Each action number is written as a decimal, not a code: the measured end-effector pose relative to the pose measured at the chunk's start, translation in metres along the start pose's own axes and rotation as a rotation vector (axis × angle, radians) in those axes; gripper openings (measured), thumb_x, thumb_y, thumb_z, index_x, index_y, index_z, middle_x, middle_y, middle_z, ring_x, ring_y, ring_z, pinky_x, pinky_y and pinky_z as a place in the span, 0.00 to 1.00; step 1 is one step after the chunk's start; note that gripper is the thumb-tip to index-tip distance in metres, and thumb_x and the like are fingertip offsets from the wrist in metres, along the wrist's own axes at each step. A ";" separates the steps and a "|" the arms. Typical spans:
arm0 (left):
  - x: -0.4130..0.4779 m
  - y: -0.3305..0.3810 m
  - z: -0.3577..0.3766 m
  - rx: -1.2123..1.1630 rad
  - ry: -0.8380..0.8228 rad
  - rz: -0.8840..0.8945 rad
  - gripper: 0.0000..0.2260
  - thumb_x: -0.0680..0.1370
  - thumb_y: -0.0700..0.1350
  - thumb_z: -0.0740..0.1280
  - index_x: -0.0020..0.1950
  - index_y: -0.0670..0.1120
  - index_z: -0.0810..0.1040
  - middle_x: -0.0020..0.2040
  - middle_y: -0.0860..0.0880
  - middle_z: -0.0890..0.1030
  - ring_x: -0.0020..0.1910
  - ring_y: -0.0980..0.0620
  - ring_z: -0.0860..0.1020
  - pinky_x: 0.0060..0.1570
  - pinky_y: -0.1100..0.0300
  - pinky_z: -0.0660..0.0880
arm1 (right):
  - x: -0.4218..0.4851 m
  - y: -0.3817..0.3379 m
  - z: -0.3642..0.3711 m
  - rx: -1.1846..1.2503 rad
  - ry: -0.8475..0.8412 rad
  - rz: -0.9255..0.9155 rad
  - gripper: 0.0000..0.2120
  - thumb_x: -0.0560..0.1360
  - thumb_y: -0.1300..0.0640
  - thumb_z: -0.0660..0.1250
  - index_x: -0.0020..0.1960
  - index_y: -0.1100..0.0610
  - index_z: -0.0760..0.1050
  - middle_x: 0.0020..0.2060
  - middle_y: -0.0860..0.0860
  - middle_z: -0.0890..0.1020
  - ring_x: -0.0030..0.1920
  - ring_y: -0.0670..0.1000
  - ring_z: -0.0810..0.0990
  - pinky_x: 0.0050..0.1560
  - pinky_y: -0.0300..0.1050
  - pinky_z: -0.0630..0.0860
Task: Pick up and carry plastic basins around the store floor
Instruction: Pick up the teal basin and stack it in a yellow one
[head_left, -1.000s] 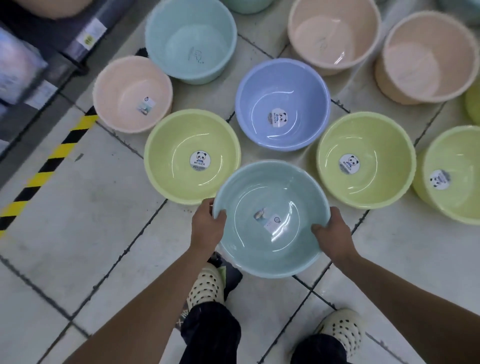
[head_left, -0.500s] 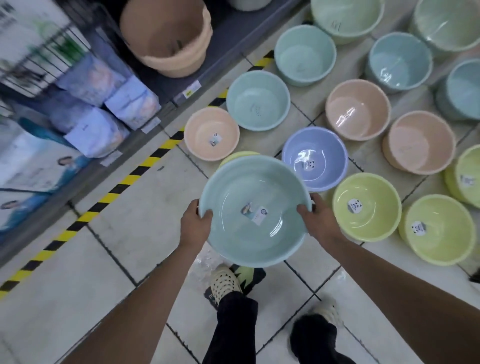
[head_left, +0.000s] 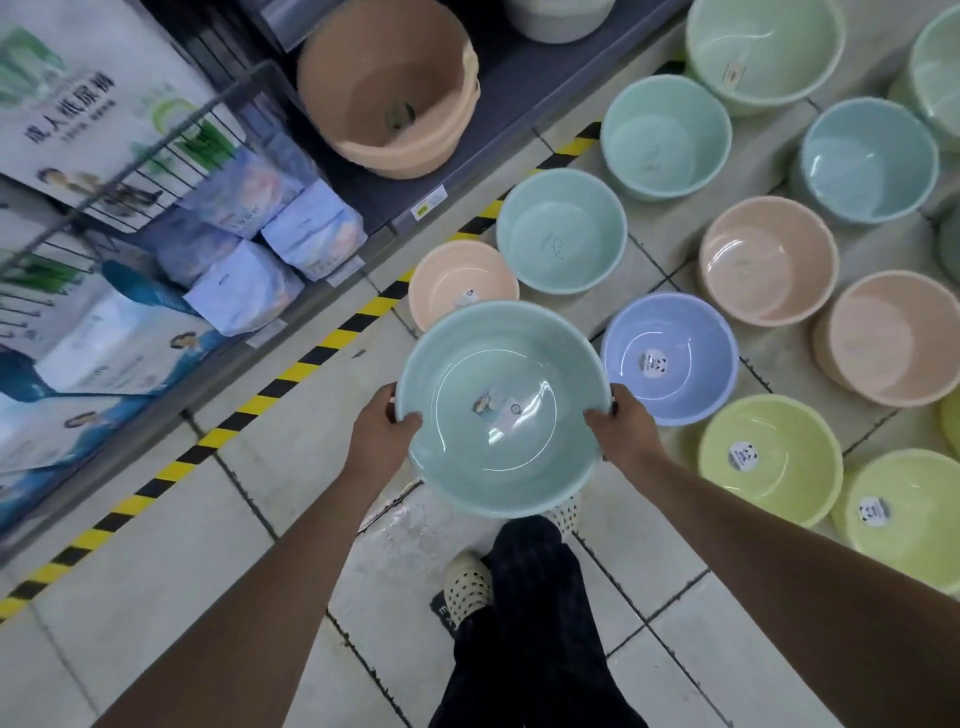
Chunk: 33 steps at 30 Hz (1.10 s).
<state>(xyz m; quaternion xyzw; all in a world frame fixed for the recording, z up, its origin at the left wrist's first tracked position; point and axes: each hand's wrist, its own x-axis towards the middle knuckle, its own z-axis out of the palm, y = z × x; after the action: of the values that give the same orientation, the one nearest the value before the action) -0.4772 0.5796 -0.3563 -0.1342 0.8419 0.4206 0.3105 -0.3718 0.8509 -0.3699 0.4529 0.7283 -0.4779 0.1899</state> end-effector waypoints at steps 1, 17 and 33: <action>0.005 0.003 0.000 0.005 0.013 -0.006 0.11 0.76 0.38 0.68 0.57 0.48 0.77 0.48 0.38 0.82 0.47 0.40 0.80 0.49 0.48 0.78 | 0.007 -0.007 -0.001 -0.003 -0.002 0.000 0.11 0.73 0.58 0.63 0.55 0.53 0.72 0.45 0.53 0.80 0.46 0.58 0.81 0.46 0.59 0.81; 0.124 0.039 0.017 -0.123 0.053 -0.181 0.15 0.73 0.33 0.66 0.59 0.43 0.78 0.45 0.48 0.80 0.46 0.45 0.79 0.48 0.51 0.77 | 0.129 -0.071 0.006 -0.022 -0.079 0.002 0.16 0.70 0.62 0.66 0.58 0.59 0.77 0.46 0.55 0.82 0.47 0.60 0.81 0.48 0.58 0.81; 0.365 -0.033 0.057 -0.012 0.100 -0.061 0.10 0.72 0.34 0.64 0.49 0.44 0.79 0.40 0.49 0.78 0.39 0.48 0.73 0.36 0.61 0.69 | 0.317 -0.051 0.158 0.257 0.041 0.071 0.20 0.62 0.66 0.62 0.50 0.53 0.81 0.39 0.51 0.82 0.40 0.54 0.76 0.42 0.50 0.75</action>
<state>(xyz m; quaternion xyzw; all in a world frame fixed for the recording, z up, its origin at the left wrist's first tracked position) -0.7187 0.6173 -0.6348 -0.1823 0.8494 0.4087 0.2798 -0.6038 0.8583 -0.6426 0.5087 0.6483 -0.5508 0.1322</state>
